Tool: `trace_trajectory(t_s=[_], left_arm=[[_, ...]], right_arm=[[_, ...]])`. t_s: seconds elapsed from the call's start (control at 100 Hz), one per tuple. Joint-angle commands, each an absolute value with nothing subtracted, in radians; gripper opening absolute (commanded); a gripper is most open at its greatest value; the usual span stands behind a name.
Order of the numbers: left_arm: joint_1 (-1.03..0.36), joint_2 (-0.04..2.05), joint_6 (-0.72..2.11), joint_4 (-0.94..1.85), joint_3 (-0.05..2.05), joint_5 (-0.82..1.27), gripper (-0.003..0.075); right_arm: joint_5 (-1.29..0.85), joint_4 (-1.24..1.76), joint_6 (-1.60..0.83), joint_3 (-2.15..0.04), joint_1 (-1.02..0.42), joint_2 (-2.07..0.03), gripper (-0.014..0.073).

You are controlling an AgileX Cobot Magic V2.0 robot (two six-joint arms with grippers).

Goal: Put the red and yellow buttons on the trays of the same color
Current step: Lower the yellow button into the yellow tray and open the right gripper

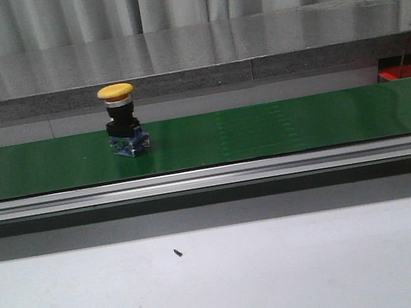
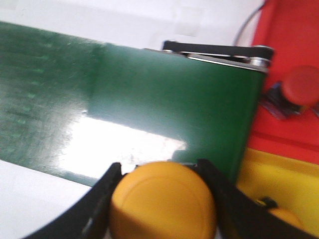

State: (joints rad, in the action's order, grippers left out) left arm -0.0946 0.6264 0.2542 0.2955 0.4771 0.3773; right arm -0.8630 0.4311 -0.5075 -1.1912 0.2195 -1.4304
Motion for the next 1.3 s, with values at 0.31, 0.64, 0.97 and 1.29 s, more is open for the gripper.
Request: trace_trajectory(t_s=[0.31,0.64,0.97,1.29], left_arm=[[-0.102,0.626,0.251,0.313,0.503,0.301,-0.002],[-0.102,0.626,0.251,0.313,0.503,0.301,-0.002],[-0.102,0.626,0.251,0.313,0.503,0.301,-0.002],[-0.102,0.626,0.251,0.313,0.503,0.301,-0.002]], right_arm=[[-0.819,0.434,-0.503,-1.217,0.527,-1.437,0.0222],[-0.767,0.365,-0.503,-1.217,0.529,-1.624,0.0222],[-0.705,0.355,-0.503,-1.217,0.529,-1.743,0.0222],[-0.682,0.353,-0.503,-1.217,0.529,-1.757,0.037]])
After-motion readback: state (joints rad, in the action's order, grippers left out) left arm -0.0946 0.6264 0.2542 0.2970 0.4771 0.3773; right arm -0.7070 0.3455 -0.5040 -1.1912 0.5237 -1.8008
